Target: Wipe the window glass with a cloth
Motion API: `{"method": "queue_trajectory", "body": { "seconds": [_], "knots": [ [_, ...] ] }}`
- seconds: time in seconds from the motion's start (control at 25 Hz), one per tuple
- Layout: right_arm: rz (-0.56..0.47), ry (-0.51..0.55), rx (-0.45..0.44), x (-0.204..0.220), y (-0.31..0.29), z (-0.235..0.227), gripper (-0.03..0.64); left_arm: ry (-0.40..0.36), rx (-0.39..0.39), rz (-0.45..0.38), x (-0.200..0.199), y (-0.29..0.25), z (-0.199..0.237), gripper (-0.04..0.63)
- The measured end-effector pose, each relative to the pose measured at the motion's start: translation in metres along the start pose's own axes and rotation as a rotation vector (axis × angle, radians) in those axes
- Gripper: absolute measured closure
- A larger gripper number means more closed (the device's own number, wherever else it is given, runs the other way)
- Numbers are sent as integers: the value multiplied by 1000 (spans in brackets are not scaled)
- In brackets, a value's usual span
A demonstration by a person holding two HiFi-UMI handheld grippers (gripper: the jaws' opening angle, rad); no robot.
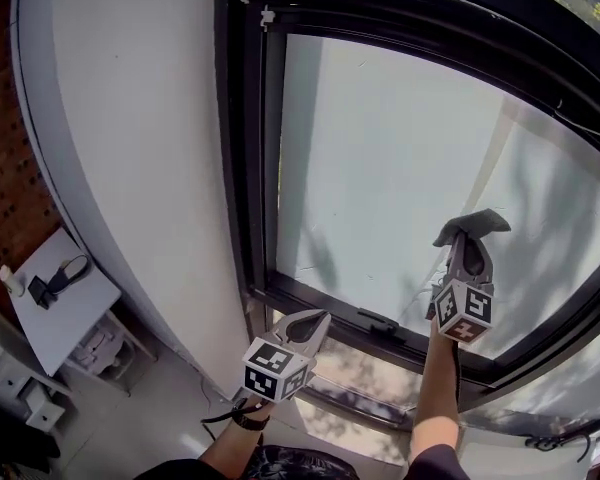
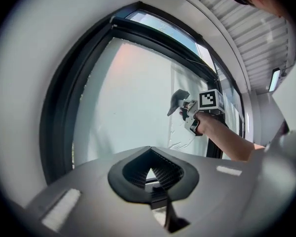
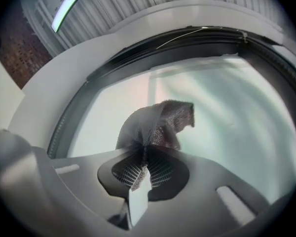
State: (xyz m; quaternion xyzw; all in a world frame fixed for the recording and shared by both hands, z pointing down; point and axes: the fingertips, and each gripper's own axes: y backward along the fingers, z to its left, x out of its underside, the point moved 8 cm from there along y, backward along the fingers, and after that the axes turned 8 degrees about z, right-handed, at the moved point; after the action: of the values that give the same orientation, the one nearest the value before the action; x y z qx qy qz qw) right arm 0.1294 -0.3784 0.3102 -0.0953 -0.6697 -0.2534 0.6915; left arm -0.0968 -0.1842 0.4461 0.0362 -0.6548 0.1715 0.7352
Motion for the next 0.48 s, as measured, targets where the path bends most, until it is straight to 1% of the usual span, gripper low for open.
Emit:
{"method": "queue_trajectory", "body": {
  "seconds": [0.28,0.4,0.48],
  "knots": [
    [20,-26,-299,12,-62,152,598,61,-206,-34,9,73,60,593],
    [40,-31,-421,17,-83,207,598,69,-291,-47,12,99,78,593],
    [50,-34,-482,21,-94,237,598,64,-342,-57,10,115,91,593]
  ]
}}
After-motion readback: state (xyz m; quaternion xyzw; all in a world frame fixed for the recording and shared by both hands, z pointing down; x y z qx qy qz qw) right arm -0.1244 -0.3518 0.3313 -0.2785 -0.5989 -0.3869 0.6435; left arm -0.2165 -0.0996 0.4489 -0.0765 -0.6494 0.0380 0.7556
